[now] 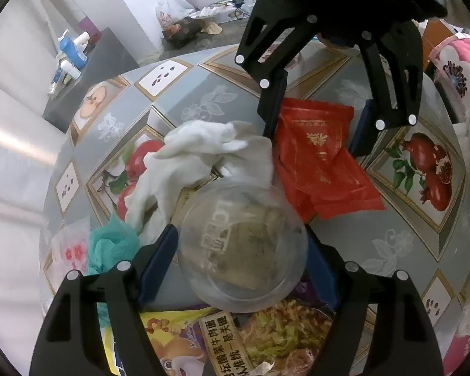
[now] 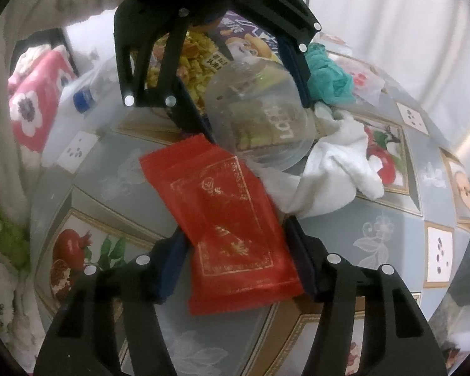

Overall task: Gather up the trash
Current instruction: 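Grasp the clear plastic cup with the left gripper while the right gripper grasps the red wrapper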

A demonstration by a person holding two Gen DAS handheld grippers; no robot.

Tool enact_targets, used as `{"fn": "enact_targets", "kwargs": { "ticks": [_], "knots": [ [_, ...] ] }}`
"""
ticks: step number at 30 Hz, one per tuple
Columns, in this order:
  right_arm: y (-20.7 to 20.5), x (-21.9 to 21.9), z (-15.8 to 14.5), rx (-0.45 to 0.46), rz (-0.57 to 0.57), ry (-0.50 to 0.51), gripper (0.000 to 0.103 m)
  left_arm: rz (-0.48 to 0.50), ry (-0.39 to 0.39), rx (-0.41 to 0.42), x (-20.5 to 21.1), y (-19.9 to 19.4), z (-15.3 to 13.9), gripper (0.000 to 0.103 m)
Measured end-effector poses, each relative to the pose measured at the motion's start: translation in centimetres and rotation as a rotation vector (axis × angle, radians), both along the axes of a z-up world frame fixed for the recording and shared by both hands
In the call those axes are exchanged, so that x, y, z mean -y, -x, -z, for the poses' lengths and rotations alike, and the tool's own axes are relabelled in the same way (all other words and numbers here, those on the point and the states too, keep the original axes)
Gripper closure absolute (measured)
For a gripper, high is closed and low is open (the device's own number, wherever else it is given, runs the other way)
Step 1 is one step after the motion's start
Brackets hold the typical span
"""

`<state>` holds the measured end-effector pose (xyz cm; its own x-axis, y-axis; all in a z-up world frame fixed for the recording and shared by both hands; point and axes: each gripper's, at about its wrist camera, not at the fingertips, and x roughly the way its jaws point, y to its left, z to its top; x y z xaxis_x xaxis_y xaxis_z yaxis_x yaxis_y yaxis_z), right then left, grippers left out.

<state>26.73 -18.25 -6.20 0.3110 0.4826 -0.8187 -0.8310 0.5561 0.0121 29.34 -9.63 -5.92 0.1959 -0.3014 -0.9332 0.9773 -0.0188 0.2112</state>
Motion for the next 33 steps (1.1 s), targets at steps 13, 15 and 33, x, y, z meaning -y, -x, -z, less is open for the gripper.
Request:
{"fn": "enact_targets", "kwargs": {
  "ticks": [13, 15, 33],
  "knots": [
    [-0.7, 1.0, -0.1, -0.001, -0.005, -0.010, 0.048, 0.012, -0.030, -0.004, 0.4, 0.0, 0.6, 0.019],
    [-0.6, 1.1, -0.1, -0.001, -0.004, -0.010, 0.048, 0.019, -0.031, 0.005, 0.5, 0.1, 0.8, 0.018],
    [-0.4, 1.2, -0.2, 0.010, -0.012, -0.001, 0.060, 0.010, -0.031, 0.029, 0.8, -0.1, 0.7, 0.023]
  ]
}}
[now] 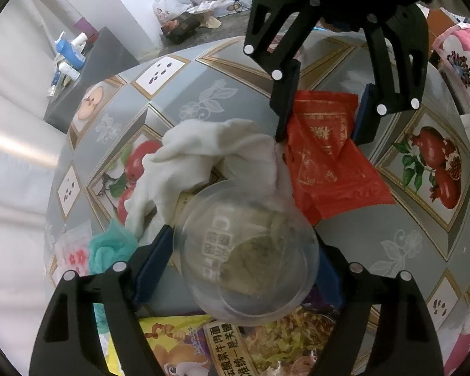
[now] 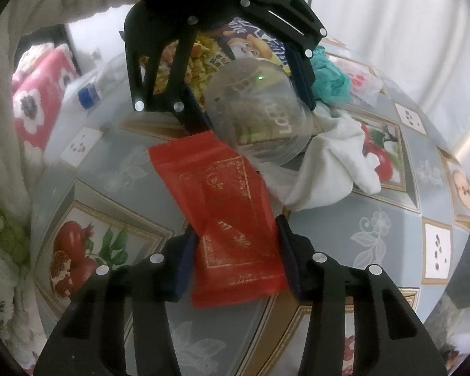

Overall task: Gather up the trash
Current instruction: 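Grasp the clear plastic cup with the left gripper while the right gripper grasps the red wrapper, then carry the cup with the left gripper while the right gripper carries the wrapper to the wastebasket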

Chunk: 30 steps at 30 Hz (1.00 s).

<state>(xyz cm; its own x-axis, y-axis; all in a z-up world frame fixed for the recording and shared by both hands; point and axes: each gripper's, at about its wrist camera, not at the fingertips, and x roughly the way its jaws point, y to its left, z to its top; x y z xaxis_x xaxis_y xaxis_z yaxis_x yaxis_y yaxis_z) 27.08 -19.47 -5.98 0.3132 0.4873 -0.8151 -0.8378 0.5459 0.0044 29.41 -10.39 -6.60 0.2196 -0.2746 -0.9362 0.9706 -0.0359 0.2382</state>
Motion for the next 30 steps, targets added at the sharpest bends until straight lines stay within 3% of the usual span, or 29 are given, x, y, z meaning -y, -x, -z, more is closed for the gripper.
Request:
{"fn": "enact_targets", "kwargs": {
  "ticks": [30],
  "knots": [
    [2.2, -0.3, -2.0, 0.037, 0.001, 0.022, 0.065, 0.001, 0.044, 0.033, -1.3, 2.7, -3.6, 0.023]
  ]
}}
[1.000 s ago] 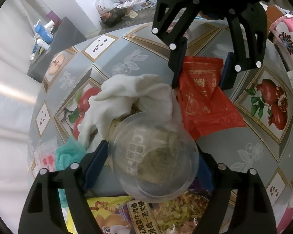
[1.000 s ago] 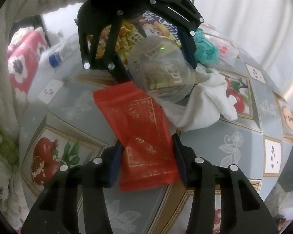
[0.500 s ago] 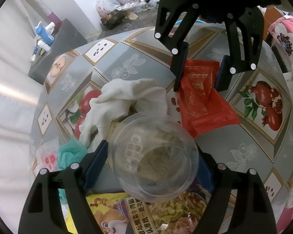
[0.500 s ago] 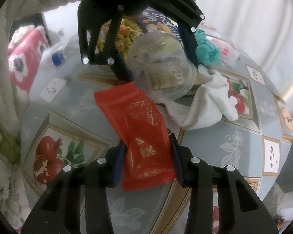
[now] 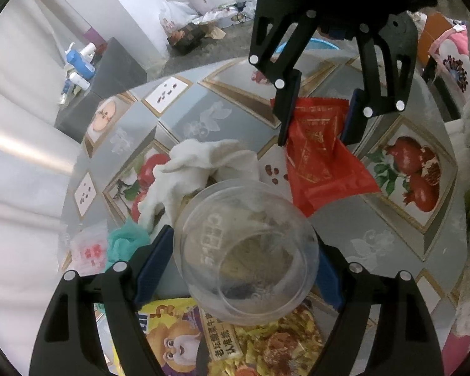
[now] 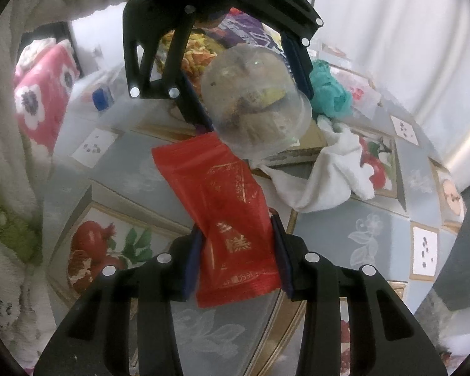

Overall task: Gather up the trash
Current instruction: 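Carry the cup with the left gripper while the right gripper carries the wrapper to the wastebasket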

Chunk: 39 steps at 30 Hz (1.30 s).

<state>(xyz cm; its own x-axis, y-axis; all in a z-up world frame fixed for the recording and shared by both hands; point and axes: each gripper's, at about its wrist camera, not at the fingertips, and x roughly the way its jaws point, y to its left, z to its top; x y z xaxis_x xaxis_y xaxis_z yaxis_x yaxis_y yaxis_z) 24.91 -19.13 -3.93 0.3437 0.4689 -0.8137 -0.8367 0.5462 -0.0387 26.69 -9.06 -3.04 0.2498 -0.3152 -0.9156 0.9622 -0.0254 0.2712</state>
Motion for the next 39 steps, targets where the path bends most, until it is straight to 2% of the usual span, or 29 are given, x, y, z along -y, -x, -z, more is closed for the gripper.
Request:
{"fn": "enact_targets", "kwargs": {
  "ticks": [13, 26, 34, 39],
  "knots": [
    [3.8, 0.1, -3.4, 0.070, 0.021, 0.018, 0.065, -0.015, 0.054, 0.055, -1.1, 3.9, -3.9, 0.023],
    [10.1, 3.8, -4.9, 0.118, 0.152, 0.007, 0.066, -0.025, 0.116, 0.065, 0.1, 9.7, -6.3, 0.023],
    [15.3, 9.7, -4.0, 0.120, 0.374, -0.015, 0.066, -0.007, 0.209, 0.014, 5.3, 11.9, -6.7, 0.023],
    [19.1, 15.2, -3.1, 0.114, 0.586, -0.024, 0.066, 0.031, 0.258, -0.034, 12.2, 12.3, -5.6, 0.023]
  ]
}}
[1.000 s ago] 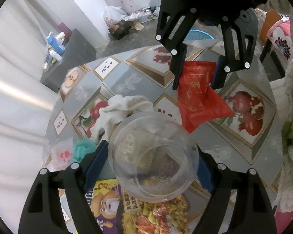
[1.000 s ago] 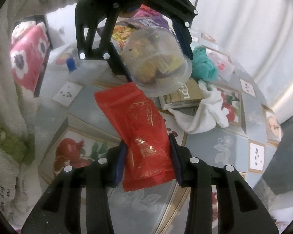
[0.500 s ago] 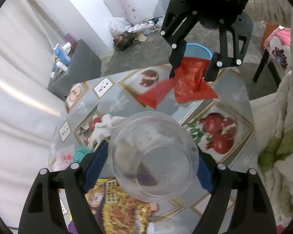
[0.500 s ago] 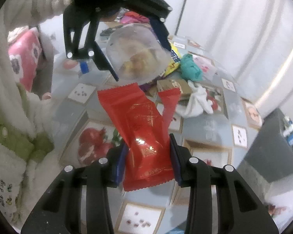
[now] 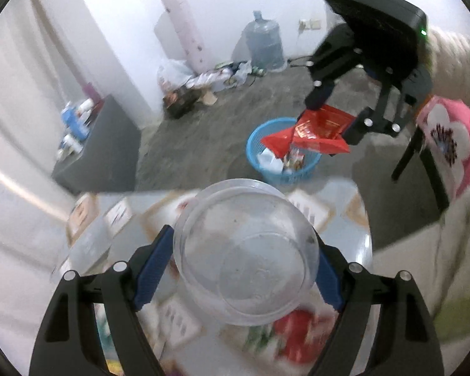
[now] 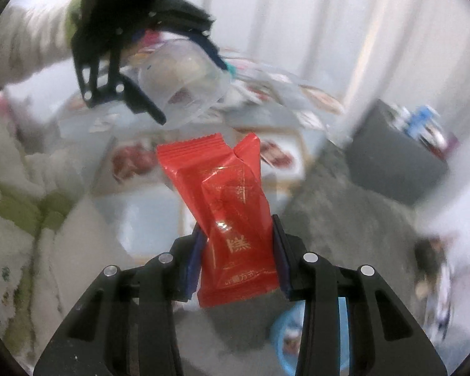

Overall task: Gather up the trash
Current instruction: 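Carry the cup with the left gripper while the right gripper carries the wrapper to the wastebasket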

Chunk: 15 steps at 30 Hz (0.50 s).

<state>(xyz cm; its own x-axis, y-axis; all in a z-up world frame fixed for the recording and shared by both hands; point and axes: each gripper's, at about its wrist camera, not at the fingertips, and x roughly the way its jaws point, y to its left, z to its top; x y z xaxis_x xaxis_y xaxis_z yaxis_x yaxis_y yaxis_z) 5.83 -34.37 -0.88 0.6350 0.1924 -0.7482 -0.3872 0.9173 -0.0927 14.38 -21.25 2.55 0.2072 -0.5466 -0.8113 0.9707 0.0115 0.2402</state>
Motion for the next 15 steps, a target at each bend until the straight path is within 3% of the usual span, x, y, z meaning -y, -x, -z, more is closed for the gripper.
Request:
{"fn": "enact_targets", "kwargs": {
  "ticks": [8, 13, 15],
  "knots": [
    [3.4, 10.5, 4.0, -0.033, 0.413, -0.088, 0.066, -0.031, 0.029, -0.115, 13.6, -0.2, 2.7, 0.023],
    [3.1, 16.2, 8.4, -0.069, 0.654, -0.193, 0.065, -0.115, -0.074, -0.207, 23.1, -0.6, 6.9, 0.023],
    [2.6, 18.5, 10.9, -0.090, 0.742, -0.250, 0.065, -0.132, -0.109, -0.203, 25.9, -0.5, 8.6, 0.023]
  ]
}}
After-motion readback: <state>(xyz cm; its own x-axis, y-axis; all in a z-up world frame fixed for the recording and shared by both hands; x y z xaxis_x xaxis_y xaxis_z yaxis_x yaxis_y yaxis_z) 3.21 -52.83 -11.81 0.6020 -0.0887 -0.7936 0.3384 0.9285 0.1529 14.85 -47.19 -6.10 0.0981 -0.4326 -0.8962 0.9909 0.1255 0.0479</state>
